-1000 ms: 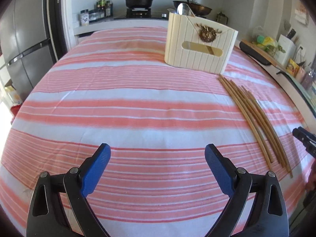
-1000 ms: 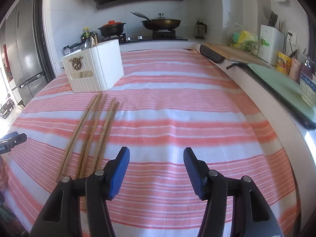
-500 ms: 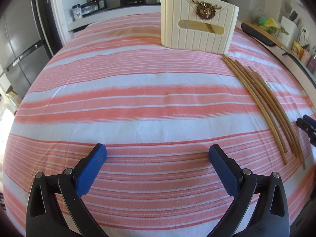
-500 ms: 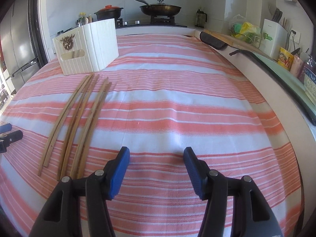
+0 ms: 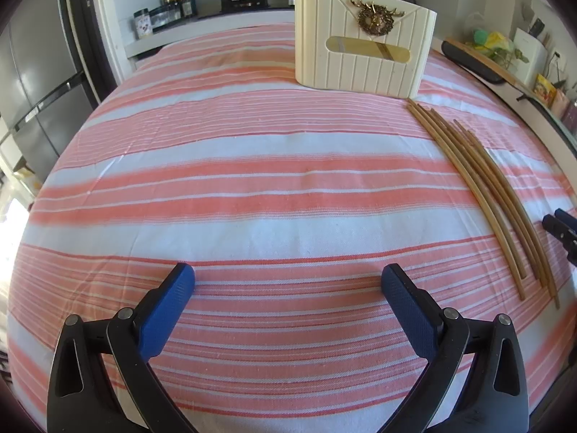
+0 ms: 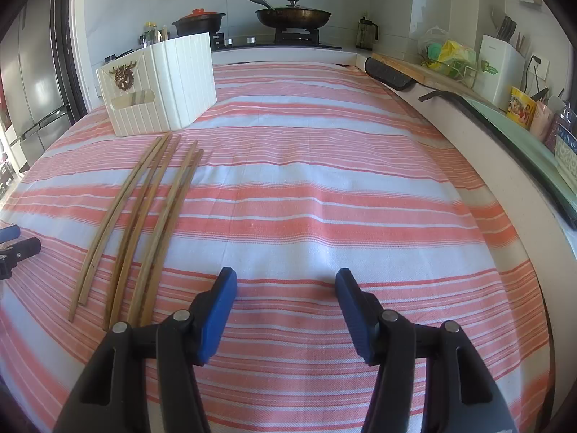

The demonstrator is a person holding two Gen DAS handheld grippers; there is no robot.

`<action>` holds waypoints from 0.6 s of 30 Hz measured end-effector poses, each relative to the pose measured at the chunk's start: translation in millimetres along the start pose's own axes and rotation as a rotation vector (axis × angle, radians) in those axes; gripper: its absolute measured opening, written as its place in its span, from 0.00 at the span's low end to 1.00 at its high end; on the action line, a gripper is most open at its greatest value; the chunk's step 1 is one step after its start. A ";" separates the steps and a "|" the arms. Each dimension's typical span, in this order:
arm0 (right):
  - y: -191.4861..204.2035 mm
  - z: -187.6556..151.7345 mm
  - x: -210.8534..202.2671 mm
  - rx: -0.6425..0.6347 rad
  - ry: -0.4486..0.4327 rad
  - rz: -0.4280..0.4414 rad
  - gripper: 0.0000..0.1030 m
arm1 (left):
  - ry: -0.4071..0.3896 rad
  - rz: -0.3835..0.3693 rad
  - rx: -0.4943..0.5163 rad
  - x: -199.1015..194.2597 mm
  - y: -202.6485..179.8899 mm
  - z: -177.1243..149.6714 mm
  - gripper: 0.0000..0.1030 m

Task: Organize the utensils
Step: 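Open both tools over the holder and withdraw them above the table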

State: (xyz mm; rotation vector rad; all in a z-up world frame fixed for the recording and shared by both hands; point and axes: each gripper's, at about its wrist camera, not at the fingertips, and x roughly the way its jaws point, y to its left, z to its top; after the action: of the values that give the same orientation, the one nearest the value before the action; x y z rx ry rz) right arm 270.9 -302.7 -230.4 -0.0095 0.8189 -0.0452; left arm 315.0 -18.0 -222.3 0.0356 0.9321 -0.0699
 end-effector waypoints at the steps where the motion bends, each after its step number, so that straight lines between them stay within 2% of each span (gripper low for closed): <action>1: 0.3 0.1 0.0 -0.001 0.000 -0.001 0.57 | 0.003 -0.002 -0.001 0.4 0.5 0.5 1.00; 5: -0.1 0.2 0.2 0.000 0.000 0.001 0.57 | 0.008 -0.012 0.004 0.0 1.4 0.6 1.00; 8: 0.0 -0.1 0.1 -0.001 0.000 0.000 0.57 | 0.023 0.007 -0.042 -0.7 -0.6 5.0 0.99; 12: -0.7 0.1 0.5 0.003 0.001 0.004 0.57 | 0.022 -0.136 -0.103 -3.9 -16.2 23.1 0.99; 15: -0.6 -0.1 0.4 0.002 0.000 0.004 0.57 | 0.015 -0.163 -0.078 0.2 -42.4 44.1 0.99; 18: -0.8 0.0 0.4 0.004 0.000 0.005 0.57 | 0.011 -0.138 -0.041 10.2 -70.1 60.2 0.99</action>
State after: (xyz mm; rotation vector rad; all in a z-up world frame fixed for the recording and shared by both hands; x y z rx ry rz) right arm 271.1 -303.6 -230.6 -0.0040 0.8192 -0.0419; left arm 364.0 -92.0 -194.7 -0.0668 0.9460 -0.1786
